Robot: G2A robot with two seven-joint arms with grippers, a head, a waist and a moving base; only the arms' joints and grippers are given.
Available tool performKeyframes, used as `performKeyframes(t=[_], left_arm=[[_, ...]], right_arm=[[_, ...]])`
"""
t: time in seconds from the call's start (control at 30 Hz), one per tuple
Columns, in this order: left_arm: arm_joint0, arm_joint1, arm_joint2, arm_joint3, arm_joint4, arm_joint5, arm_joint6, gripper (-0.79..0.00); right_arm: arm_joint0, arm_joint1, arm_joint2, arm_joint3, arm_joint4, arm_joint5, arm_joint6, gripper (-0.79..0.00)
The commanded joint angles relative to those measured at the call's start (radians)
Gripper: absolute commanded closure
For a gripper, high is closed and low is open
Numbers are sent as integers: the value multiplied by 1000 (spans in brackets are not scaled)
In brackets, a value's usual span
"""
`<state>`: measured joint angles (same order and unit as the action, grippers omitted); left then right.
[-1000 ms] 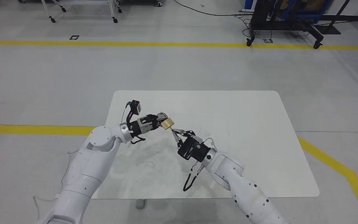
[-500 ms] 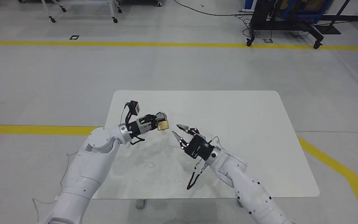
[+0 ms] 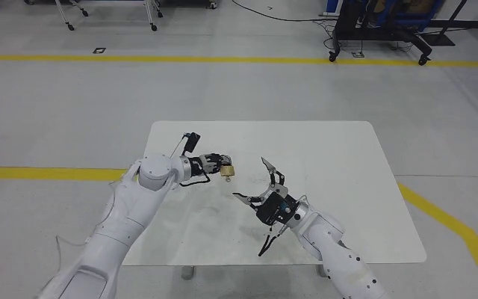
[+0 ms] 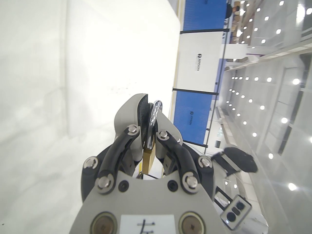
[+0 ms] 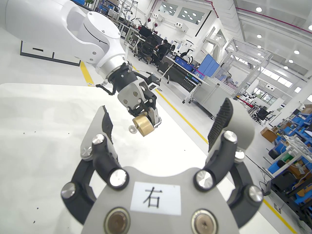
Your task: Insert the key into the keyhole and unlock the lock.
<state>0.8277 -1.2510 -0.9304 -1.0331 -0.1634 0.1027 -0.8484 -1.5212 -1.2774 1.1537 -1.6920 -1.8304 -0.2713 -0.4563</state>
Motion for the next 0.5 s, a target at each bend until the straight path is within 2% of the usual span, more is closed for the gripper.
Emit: performKeyframes(t=[0.0,0.17,0.23,0.37,0.4,0.43,0.47], left_arm=[[-36,-21,52,38,5,3,8,0],[-110,-81,179,154,28,6,-2,0],[-128,-103,211,204,28,1,11,-237],[-162,-138,230,303,-18,-20,28,-400],[-171,-143,227,324,-33,-31,29,-548],[-180,-148,225,342,-42,-42,30,-742],[-188,-151,221,357,-51,-53,26,-785]], right_arm=[[0,0,0,0,0,0,0,-785],[0,0,0,0,0,0,0,-785],[0,0,0,0,0,0,0,-785],[0,0,0,0,0,0,0,-785],[0,0,0,0,0,0,0,-785],[0,0,0,0,0,0,0,-785],[0,0,0,0,0,0,0,-785]])
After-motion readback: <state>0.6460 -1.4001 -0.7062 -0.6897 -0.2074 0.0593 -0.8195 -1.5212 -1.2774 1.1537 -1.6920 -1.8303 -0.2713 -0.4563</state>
